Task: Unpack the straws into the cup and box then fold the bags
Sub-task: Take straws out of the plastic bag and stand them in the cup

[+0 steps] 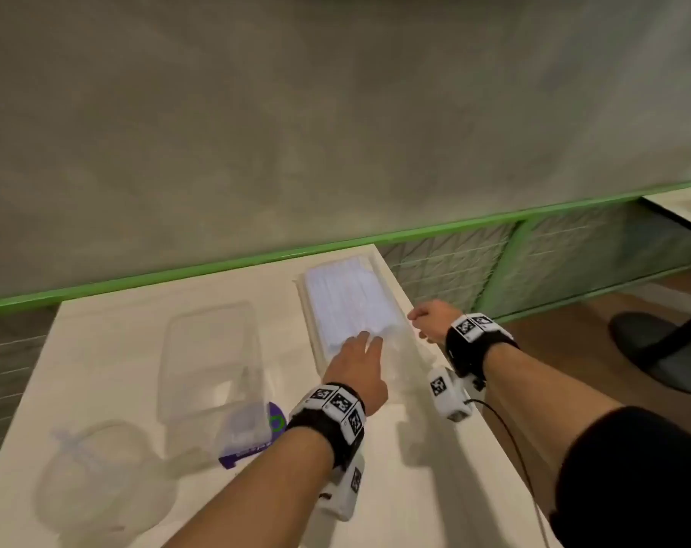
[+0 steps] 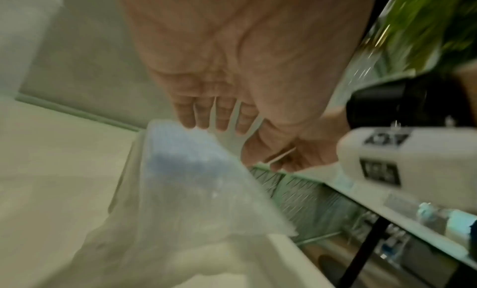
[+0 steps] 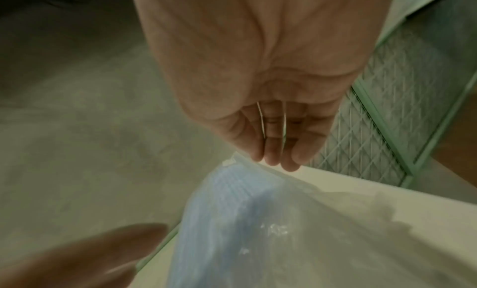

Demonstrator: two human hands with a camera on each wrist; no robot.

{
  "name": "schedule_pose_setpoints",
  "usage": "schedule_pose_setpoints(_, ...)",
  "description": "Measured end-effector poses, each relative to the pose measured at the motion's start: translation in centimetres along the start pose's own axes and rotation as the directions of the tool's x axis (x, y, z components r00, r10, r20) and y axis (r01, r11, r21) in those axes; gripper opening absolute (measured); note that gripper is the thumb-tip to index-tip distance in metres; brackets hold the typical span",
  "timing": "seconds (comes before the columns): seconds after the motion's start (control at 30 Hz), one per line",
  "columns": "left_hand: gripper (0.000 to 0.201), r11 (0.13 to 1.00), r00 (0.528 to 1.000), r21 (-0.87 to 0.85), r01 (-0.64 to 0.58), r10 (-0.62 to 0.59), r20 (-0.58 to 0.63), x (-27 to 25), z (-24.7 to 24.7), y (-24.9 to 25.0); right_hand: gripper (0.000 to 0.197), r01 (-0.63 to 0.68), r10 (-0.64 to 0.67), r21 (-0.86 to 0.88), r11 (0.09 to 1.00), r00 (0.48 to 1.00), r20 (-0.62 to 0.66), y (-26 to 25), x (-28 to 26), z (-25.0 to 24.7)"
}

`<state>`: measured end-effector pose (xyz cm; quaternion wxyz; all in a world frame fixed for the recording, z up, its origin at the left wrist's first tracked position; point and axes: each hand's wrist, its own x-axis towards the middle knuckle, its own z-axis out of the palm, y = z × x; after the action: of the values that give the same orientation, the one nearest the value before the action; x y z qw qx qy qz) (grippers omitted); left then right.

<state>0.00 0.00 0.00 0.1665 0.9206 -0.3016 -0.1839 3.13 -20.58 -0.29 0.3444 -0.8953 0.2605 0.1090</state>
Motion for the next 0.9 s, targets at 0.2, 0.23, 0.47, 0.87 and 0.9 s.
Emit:
schedule_pose_setpoints(0.2,0.077,0.992,0.975,0.106,0.072,-0.092,0.202,3.6,1.9,-1.3,0.026,-0.131,0.11,0.251,0.959,0.989,0.094,-1.6,4.8,1.1)
schedule_pose_setpoints(0.23,0.075,0.991,0.964,0.113,0.077,-0.103,0.247,3.7,2.3,-1.5,0.028,-0.127,0.114,0.252,0.959,0.991,0.067,-1.7,5.4,1.0)
schedule_pose_setpoints(0.47,0.073,0.985,0.957,0.147,0.089,-0.126,0.263,4.2,3.2,-2.3,0.024,-0.146,0.114,0.311,0.939,0.987,0.116,-1.3,7.6,1.3)
schedule_pose_setpoints(0.87,0.057,0.945,0.975,-0.327,0.024,-0.095,-0.201,2.3,-0.1,-0.7,0.012,0.129,-0.115,0.324,0.937,0.991,-0.064,-5.5,3.4,-0.8)
schedule_pose_setpoints(0.9,0.062,0.892,0.965,-0.451,-0.006,-0.112,-0.235,1.3,-0.8,-0.1,0.021,0.148,-0.131,0.382,0.912,0.989,-0.068,-6.1,2.1,-1.2)
